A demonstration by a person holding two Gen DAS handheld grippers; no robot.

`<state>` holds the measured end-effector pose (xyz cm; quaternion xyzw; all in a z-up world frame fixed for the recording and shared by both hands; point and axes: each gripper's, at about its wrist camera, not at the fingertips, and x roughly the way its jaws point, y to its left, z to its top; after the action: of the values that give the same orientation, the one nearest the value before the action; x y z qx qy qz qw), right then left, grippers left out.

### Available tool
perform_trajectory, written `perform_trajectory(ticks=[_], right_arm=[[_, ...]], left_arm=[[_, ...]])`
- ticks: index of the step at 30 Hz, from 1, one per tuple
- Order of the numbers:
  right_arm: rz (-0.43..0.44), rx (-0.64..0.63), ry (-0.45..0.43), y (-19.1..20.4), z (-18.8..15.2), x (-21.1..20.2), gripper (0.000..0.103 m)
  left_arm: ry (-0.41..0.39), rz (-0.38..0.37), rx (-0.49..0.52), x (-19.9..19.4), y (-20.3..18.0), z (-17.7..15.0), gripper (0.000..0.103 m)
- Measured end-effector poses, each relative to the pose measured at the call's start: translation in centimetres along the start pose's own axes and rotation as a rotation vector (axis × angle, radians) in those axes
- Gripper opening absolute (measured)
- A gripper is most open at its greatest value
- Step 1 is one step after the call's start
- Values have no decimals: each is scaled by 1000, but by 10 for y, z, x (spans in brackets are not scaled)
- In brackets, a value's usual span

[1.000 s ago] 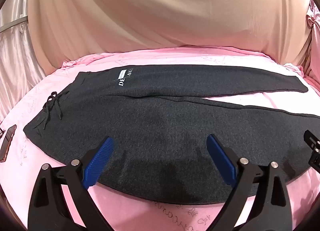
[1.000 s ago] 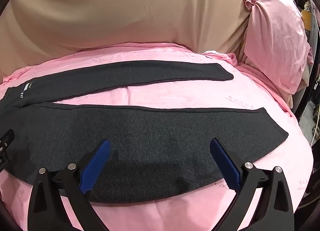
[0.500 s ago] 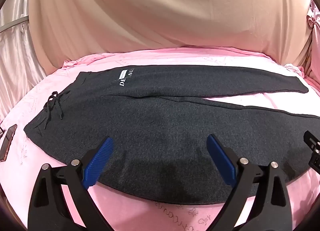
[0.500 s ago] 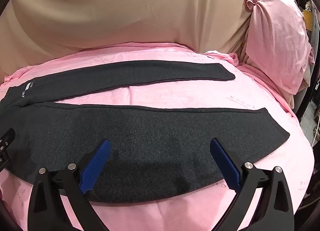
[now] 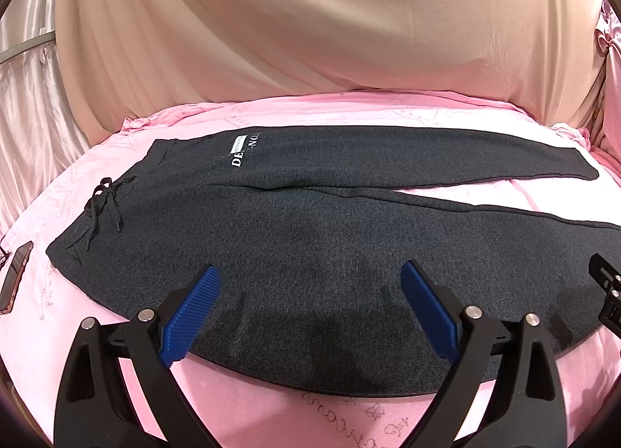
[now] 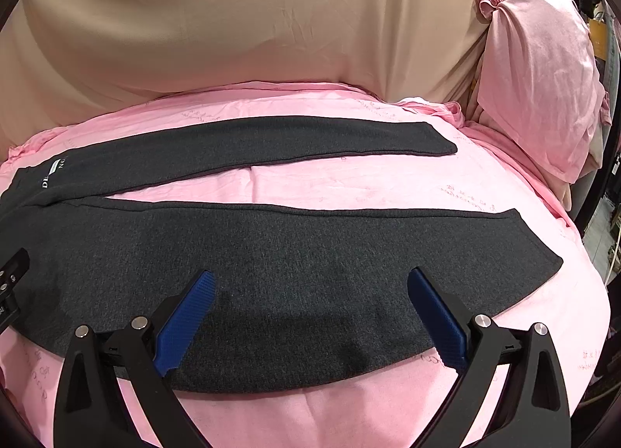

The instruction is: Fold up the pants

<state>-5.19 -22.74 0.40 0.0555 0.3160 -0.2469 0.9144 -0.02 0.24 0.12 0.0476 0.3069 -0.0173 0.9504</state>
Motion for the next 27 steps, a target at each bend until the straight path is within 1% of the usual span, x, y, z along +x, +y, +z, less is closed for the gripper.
perform_trajectory(ticks=[27], right_arm=[[1, -1, -2, 0, 0, 0, 98]], left_arm=[[1, 2, 1, 0, -1, 1, 92]])
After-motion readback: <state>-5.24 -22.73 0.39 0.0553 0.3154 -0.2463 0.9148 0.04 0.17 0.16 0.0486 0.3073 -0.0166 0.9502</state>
